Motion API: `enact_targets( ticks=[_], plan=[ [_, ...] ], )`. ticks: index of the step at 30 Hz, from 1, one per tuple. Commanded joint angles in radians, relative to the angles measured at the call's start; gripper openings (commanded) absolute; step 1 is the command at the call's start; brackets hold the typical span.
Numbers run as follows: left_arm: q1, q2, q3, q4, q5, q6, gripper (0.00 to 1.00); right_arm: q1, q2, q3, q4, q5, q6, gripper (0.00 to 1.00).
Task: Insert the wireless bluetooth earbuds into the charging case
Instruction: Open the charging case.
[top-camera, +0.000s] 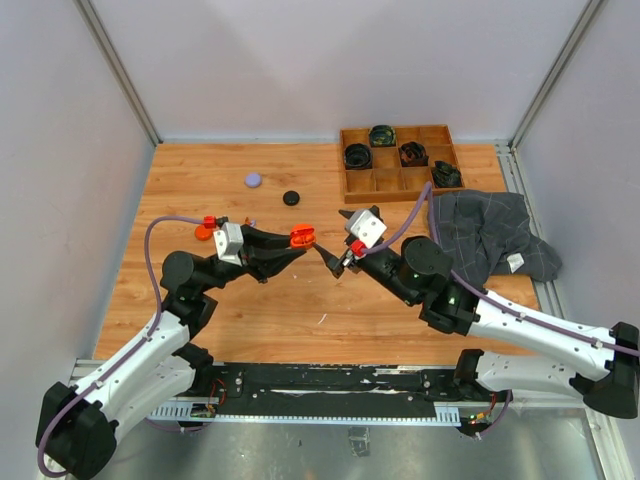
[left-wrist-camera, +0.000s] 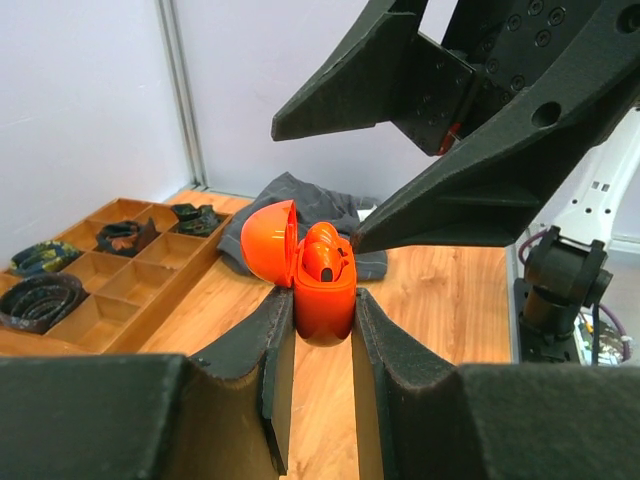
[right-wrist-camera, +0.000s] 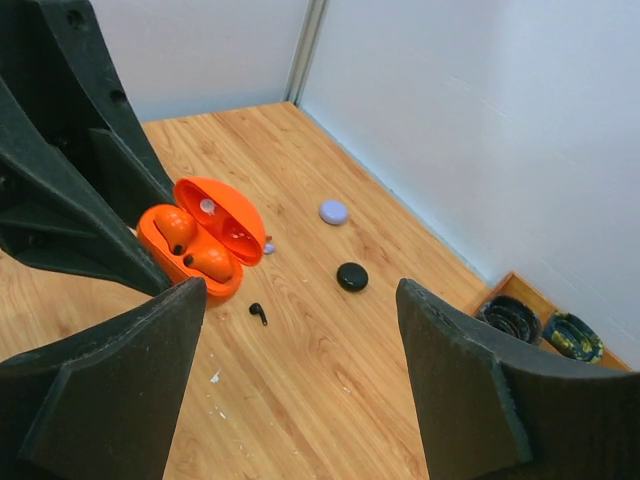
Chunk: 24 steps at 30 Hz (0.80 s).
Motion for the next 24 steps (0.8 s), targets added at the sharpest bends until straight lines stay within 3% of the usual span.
enact_targets(
  ticks=[1, 6, 13, 19, 24],
  plan=[
    [0.008, -0.012, 0.0, 0.026, 0.024, 0.014, 0.0, -0.053, -0.03, 0.019, -0.063, 0.022, 0.024, 0.78],
    [0.008, -0.009, 0.0, 0.025, 0.031, 0.017, 0.0, -0.127, -0.067, 0.032, -0.158, -0.093, 0.058, 0.79],
    [0.008, 0.009, 0.014, -0.012, 0.095, 0.065, 0.0, -0.237, -0.078, 0.098, -0.328, -0.43, 0.061, 0.86],
    [0.008, 0.043, 0.08, -0.184, 0.146, 0.225, 0.0, -0.26, -0.046, 0.142, -0.39, -0.613, 0.039, 0.91],
    [0.008, 0.067, 0.106, -0.203, 0.208, 0.266, 0.0, -0.261, 0.001, 0.18, -0.42, -0.713, 0.02, 0.93]
  ],
)
